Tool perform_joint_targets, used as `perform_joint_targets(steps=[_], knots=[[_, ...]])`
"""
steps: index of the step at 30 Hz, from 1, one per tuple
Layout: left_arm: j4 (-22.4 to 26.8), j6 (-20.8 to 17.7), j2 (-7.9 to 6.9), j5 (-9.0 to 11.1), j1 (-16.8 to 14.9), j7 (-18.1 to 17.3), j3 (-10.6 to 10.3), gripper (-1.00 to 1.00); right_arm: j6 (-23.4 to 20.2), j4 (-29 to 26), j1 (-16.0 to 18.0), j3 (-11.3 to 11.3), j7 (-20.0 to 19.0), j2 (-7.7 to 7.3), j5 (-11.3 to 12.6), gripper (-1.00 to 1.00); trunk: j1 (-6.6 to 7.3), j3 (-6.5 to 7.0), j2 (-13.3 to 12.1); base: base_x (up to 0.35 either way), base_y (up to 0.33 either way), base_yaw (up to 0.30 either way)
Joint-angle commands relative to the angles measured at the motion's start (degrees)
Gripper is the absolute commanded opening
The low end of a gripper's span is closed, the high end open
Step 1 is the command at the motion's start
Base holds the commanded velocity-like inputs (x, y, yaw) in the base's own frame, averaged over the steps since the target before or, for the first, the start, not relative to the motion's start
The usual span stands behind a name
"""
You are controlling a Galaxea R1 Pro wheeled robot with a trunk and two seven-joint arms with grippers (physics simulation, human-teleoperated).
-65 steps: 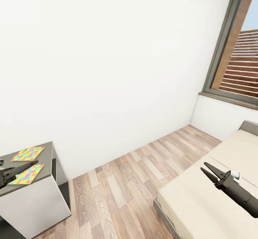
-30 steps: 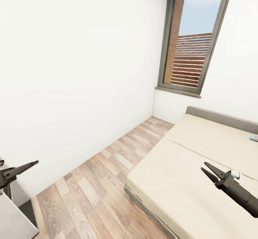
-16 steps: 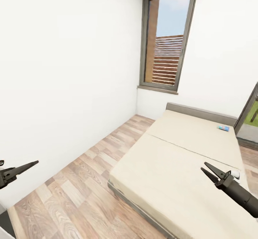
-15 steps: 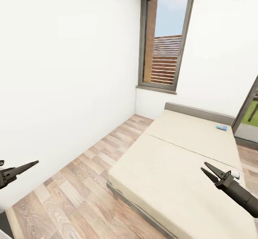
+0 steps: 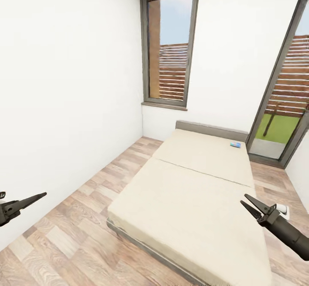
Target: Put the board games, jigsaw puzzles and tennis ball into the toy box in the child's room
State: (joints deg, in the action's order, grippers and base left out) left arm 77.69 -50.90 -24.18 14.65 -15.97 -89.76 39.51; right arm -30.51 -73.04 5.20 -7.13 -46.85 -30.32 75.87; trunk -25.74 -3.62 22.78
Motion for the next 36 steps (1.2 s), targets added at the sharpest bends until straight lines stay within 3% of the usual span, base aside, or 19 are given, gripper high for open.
perform_joint_targets(steps=[1, 28, 36], knots=[[0.0, -0.6, -0.01, -0.1, 0.0, -0.2, 0.0, 1.00, -0.4, 0.0, 0.1, 0.0, 0.0, -0.01, 0.4, 1.00, -0.04, -0.14, 0.1, -0.002, -0.124, -0.279], [0.0, -0.6, 0.13, -0.2, 0.0, -0.2, -0.2, 1.00, -0.2, 0.4, 0.1, -0.1, 0.1, -0.01, 0.4, 1.00, -0.04, -0.14, 0.1, 0.002, -0.141, -0.278], [0.0, -0.6, 0.14, -0.4, 0.0, -0.2, -0.2, 1.00, 0.0, 0.4, 0.1, 0.1, 0.3, -0.01, 0.3, 1.00, -0.04, -0.14, 0.1, 0.096, -0.272, -0.089]])
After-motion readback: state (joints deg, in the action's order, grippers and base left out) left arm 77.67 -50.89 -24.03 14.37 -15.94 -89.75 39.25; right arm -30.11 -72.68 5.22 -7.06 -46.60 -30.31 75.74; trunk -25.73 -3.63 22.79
